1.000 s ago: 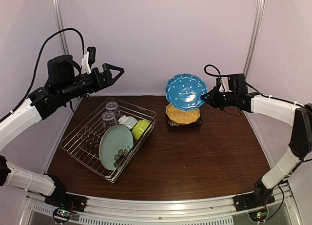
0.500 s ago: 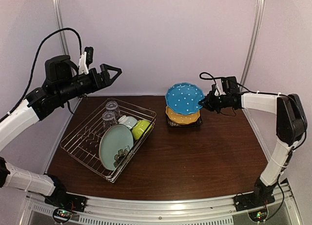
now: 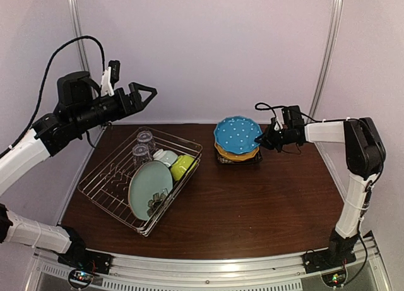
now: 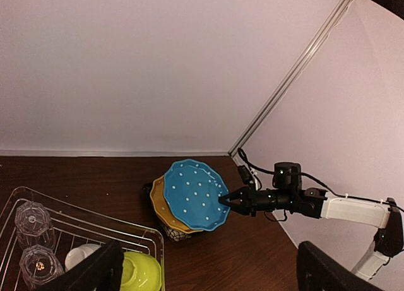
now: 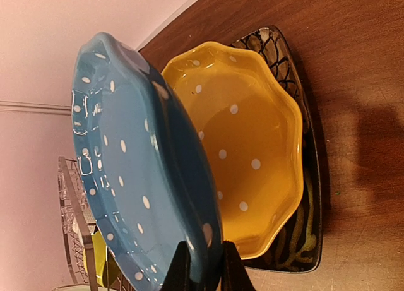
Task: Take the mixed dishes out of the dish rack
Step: Place the plate with another plate.
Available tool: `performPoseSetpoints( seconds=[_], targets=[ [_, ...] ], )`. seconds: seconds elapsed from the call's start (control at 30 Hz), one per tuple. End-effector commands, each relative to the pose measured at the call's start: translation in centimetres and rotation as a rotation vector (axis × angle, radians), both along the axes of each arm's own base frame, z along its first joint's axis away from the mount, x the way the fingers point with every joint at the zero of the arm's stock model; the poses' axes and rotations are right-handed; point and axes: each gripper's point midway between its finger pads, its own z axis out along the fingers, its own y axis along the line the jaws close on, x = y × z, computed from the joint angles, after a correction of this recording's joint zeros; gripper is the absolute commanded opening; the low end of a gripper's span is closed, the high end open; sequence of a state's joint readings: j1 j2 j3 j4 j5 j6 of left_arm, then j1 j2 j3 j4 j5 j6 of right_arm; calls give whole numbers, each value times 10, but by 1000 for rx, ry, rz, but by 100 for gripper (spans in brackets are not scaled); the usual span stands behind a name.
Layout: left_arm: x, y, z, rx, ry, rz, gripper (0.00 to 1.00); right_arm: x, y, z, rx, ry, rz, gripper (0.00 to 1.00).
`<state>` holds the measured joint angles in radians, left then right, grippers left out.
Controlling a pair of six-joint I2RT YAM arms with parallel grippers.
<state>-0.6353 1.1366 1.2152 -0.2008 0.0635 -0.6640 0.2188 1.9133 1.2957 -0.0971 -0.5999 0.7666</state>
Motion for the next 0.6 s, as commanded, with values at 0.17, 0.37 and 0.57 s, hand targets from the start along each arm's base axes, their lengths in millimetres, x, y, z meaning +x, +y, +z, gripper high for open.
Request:
performPoseSetpoints(
  seconds=[0.17, 0.37, 0.57],
  targets=[
    [-1, 1, 1, 3, -18, 4, 97, 35, 9, 53, 98, -186, 40, 0],
    [0, 0, -1, 3, -13, 3, 97, 39, 8, 42, 97, -174, 40, 0],
    [1, 0, 0, 2, -14, 4, 97, 41, 8, 29, 98, -152, 43, 0]
  ],
)
